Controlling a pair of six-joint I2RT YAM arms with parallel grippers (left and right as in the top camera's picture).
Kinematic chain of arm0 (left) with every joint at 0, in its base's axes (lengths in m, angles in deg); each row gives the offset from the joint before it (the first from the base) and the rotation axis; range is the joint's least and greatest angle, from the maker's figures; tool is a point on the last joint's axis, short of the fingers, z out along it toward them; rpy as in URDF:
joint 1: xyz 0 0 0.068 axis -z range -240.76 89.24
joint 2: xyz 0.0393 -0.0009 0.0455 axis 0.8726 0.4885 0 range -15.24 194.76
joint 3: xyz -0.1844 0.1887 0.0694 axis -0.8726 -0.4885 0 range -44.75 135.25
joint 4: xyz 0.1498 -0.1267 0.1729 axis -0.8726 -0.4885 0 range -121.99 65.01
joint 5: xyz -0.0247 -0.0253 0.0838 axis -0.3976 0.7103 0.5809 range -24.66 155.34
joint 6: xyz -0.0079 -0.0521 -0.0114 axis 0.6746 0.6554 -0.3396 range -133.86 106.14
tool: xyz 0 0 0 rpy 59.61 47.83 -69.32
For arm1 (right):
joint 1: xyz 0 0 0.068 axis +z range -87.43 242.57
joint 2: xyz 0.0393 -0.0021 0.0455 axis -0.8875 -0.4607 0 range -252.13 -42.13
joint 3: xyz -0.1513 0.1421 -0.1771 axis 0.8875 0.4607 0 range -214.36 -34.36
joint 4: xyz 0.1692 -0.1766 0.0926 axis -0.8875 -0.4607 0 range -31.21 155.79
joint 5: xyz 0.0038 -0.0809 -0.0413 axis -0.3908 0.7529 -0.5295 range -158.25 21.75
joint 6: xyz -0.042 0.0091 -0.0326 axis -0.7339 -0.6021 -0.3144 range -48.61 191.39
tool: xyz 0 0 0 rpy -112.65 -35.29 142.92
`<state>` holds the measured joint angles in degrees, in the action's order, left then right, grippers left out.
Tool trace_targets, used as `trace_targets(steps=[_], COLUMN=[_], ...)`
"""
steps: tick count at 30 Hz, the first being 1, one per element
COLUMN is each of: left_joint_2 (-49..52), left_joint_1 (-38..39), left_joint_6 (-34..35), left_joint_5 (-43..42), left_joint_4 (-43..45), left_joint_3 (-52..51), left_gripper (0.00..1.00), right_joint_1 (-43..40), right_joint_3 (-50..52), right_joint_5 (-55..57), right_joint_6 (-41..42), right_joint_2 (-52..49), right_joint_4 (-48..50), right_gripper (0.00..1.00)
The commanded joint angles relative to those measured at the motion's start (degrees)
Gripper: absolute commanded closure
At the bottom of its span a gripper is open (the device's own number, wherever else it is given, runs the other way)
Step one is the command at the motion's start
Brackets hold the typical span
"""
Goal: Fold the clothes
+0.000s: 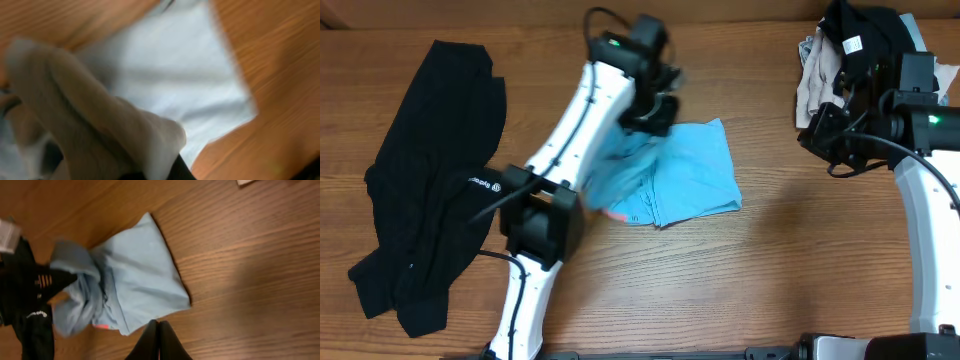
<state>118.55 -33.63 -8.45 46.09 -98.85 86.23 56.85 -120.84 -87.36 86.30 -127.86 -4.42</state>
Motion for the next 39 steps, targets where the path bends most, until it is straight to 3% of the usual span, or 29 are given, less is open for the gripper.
trace_targets(steps=[1,3,4,6,7,8,9,10,14,20,23,30,32,34,39], left_joint_2=[-1.0,-0.9,-0.9,-0.9,-0.9,-0.9,-0.9,-0.9,-2.8,-7.9,-10.0,-10.6,-10.6,-10.6,-10.6], left_joint_1=[4.3,6.2,7.5,8.8,9.6,10.1,10.5,10.5,7.3,-5.5,-11.9,-20.2,-21.6,-22.4,-22.8], left_joint_6=[6.1,6.4,6.4,6.4,6.4,6.4,6.4,6.4,8.2,10.5,10.4,10.2,9.7,9.8,8.8], left_joint_5=[-2.5,-1.5,-0.1,1.7,2.6,3.6,4.8,6.2,10.6,8.9,8.8,9.2,9.7,12.2,17.1], left_joint_4=[6.5,9.5,10.9,11.8,12.0,12.0,11.9,11.7,9.0,3.1,-0.5,-6.0,-6.8,-7.7,-10.9], left_joint_3=[1.6,1.6,1.6,1.6,1.6,1.6,1.6,1.6,3.0,8.3,9.2,9.2,9.2,9.2,9.1], left_gripper=[0.86,0.78,0.66,0.53,0.4,0.18,0.03,0.0,0.0,0.0,0.0,0.0,0.0,0.0,0.0], right_joint_1=[-0.2,-0.2,-0.2,-0.2,-0.2,-0.2,-0.2,-0.2,0.0,2.8,10.8,28.8,32.9,35.2,39.5], right_joint_3=[-0.9,-0.9,-0.9,-0.9,-0.9,-0.9,-0.9,-0.9,-0.9,-0.9,-0.9,-0.9,-0.9,-0.9,-0.9], right_joint_5=[-0.1,0.0,-0.1,-0.1,-0.1,-0.1,-0.1,-0.1,-0.1,-1.2,0.1,13.7,17.9,21.4,25.2], right_joint_6=[-1.9,-1.9,-1.9,-1.9,-1.9,-1.9,-1.9,-2.0,-3.0,-3.2,-0.7,16.2,20.4,22.8,26.1], right_joint_2=[0.4,0.4,0.4,0.4,0.4,0.4,0.4,0.4,0.4,0.4,-0.9,-12.1,-17.0,-20.2,-27.5], right_joint_4=[-0.3,-0.4,-0.4,-0.4,-0.4,-0.4,-0.4,-0.4,-0.5,1.6,8.2,23.0,28.5,32.3,39.2], right_gripper=[0.96,0.96,0.95,0.92,0.9,0.89,0.88,0.87,0.83,0.81,0.71,0.47,0.25,0.13,0.1])
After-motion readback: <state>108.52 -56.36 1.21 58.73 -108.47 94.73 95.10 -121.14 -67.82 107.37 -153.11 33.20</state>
